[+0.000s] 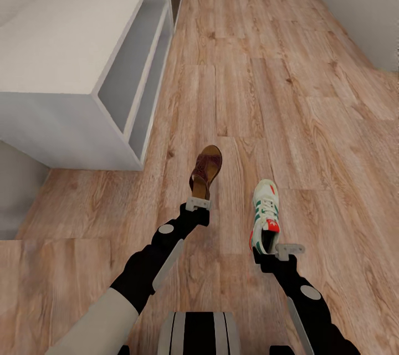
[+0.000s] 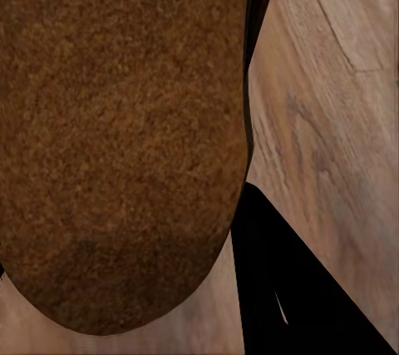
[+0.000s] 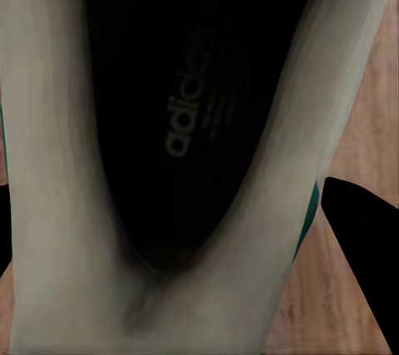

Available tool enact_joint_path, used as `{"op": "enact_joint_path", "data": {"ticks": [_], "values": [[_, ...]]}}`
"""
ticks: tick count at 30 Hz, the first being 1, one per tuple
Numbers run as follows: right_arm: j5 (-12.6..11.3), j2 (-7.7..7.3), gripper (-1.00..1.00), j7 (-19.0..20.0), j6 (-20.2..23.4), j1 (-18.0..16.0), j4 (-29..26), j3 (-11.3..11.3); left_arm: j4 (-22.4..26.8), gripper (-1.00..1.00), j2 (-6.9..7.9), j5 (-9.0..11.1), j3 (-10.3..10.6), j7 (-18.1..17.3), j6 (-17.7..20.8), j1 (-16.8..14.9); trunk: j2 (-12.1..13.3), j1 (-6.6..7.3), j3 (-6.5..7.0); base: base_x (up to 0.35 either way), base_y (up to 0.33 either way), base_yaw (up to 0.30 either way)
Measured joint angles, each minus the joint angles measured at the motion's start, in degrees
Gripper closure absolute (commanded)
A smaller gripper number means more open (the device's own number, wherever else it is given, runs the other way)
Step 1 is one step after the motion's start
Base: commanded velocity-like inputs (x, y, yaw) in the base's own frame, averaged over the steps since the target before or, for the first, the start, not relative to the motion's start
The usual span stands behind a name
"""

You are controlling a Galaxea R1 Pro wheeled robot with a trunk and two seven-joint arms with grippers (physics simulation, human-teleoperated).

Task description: Pick up the two gym shoes and the two sandals from the corridor floor and place them onto the hallstand (shoe rack) in the corridor, making sure they are on the rack and not on the floor. Arrange them so the two gym shoes are next to each other and the two sandals are next to each other.

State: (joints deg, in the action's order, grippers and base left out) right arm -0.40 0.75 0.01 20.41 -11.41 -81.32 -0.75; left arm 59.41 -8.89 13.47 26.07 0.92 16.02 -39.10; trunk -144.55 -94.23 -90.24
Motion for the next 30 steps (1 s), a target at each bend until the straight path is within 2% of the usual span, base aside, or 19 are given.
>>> {"op": "enact_joint_path", "data": {"ticks": [2, 7, 30], "values": [[0.0, -0.04, 1.00, 0.1, 2.3, 0.0, -0.4, 0.0, 0.0, 1.00, 0.00, 0.0, 0.0, 0.0, 0.1, 0.0, 0.0, 0.05, 0.44, 0.000, 0.000, 0.000], [0.1, -0.04, 1.00, 0.1, 3.8, 0.0, -0.6, 0.0, 0.0, 1.00, 0.00, 0.0, 0.0, 0.0, 0.2, 0.1, 0.1, 0.18, 1.55, 0.000, 0.000, 0.000], [0.2, 0.01, 1.00, 0.0, 4.1, 0.0, -0.7, 0.3, -0.1, 1.00, 0.00, 0.0, 0.0, 0.0, 0.2, 0.2, 0.4, 0.77, 6.71, 0.000, 0.000, 0.000]]}}
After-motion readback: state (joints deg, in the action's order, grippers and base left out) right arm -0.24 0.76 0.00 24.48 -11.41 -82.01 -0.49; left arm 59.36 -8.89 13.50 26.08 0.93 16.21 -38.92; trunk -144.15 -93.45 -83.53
